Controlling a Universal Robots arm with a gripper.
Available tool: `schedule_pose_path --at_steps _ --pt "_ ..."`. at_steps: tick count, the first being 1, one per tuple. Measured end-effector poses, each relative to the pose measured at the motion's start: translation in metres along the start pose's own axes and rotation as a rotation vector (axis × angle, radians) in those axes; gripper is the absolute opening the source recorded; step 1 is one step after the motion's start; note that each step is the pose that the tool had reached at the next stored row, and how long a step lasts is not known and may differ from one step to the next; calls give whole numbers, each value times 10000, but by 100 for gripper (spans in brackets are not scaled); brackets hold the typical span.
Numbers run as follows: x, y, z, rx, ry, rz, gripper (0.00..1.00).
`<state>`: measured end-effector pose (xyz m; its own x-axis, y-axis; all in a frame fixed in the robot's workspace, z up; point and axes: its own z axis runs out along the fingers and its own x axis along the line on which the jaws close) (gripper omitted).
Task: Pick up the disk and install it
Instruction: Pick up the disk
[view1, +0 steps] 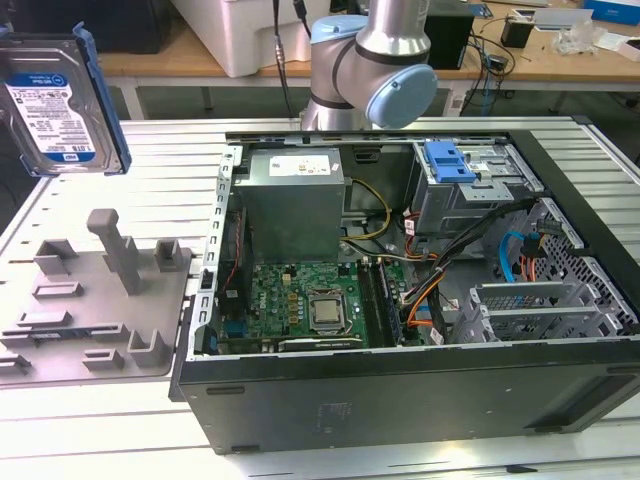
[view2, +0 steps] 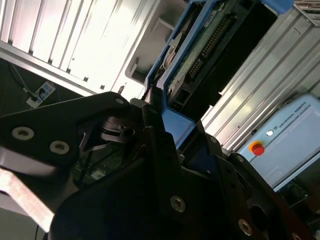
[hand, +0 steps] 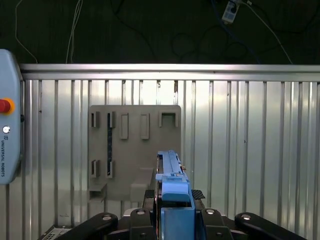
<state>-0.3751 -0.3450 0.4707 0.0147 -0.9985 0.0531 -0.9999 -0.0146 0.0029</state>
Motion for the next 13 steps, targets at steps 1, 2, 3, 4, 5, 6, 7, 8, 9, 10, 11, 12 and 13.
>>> schedule_pose_path --at_steps 1,2,3,4,5,6,7,8,9,10,11,12,13 --pt "0 0 0 0 0 0 37" --pt "0 -1 0 0 0 0 37" --pt "0 -2 0 0 0 -1 37" --pt "0 -2 0 0 0 -2 37" --pt "0 -2 0 1 0 -1 37" --pt "0 -2 0 1 -1 -1 37" --pt "0 -3 0 1 0 -1 37" --pt "7 -7 0 1 -1 -4 37" --pt "15 -12 -2 0 1 -3 37" --pt "23 -19 -6 -1 0 -1 37" --pt "32 -34 -11 3 -2 -1 37" --pt "37 -47 -17 2 -1 -1 37" --pt "44 -65 -24 0 0 -1 37"
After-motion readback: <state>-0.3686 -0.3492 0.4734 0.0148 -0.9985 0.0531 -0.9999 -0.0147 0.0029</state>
